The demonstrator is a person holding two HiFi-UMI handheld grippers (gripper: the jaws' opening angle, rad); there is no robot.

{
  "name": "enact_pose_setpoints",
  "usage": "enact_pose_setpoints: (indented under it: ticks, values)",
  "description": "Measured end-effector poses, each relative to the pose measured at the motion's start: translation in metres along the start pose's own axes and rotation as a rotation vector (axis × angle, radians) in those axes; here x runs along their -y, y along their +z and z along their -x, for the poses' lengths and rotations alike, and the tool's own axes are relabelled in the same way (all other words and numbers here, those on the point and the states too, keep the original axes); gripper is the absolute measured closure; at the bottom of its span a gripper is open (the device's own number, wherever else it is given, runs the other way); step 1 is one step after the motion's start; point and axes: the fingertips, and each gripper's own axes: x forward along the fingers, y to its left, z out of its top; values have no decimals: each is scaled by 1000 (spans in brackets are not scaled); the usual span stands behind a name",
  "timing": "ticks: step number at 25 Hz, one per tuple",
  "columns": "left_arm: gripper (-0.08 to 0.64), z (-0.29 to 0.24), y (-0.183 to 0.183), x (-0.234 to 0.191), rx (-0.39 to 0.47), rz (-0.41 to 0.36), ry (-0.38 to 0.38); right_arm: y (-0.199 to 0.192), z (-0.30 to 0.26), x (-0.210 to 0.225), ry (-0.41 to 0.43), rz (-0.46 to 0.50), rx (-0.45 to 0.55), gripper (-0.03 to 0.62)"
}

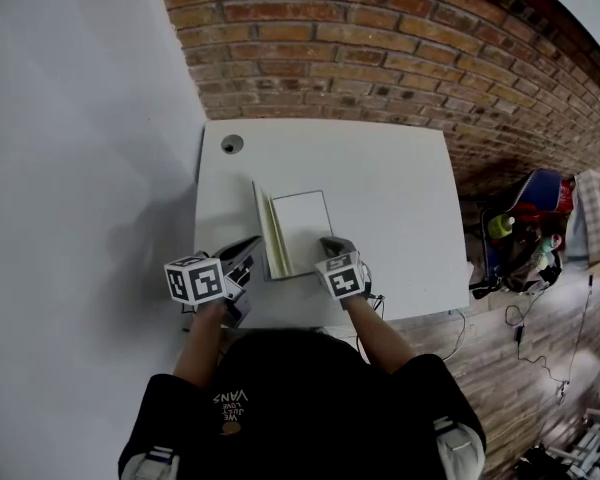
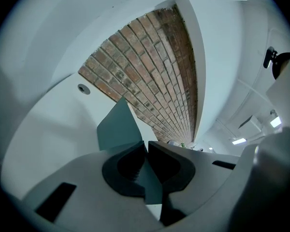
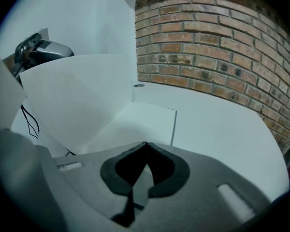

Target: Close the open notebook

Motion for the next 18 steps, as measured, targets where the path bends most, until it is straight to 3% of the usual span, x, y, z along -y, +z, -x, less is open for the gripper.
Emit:
enact_pose_setpoints:
  ticks: [18]
  values:
    - [526,-21,-2,18,-6,-15,-38,-29,27,24,-62,-31,-25,594]
